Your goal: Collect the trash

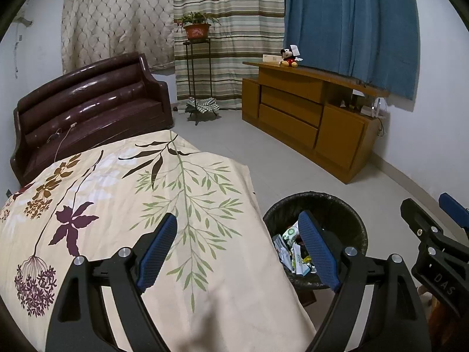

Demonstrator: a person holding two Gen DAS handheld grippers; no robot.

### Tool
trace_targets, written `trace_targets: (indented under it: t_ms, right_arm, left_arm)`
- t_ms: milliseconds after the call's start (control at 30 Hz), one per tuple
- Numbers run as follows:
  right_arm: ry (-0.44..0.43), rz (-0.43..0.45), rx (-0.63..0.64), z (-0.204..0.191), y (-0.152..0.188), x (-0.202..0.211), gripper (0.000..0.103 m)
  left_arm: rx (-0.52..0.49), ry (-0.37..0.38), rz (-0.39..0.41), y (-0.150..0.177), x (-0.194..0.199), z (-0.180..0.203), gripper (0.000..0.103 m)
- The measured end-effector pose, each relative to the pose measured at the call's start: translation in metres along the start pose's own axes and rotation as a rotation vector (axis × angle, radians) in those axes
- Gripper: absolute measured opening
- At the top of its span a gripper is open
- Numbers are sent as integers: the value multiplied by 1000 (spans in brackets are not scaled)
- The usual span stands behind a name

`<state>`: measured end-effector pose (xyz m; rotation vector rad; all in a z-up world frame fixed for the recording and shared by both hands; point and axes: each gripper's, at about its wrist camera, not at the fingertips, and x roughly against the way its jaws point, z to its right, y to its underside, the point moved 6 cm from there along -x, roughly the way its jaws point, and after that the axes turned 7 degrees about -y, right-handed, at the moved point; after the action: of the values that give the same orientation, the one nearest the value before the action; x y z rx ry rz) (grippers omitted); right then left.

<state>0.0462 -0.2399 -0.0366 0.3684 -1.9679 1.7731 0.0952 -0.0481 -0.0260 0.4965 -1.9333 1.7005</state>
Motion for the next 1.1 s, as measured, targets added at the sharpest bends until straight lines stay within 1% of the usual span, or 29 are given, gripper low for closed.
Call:
trace_targets:
  t_ms: [1100]
  right_arm:
    - [1,0,1,1,0,1,85]
  left_arm:
    - [1,0,1,1,4,-2,82]
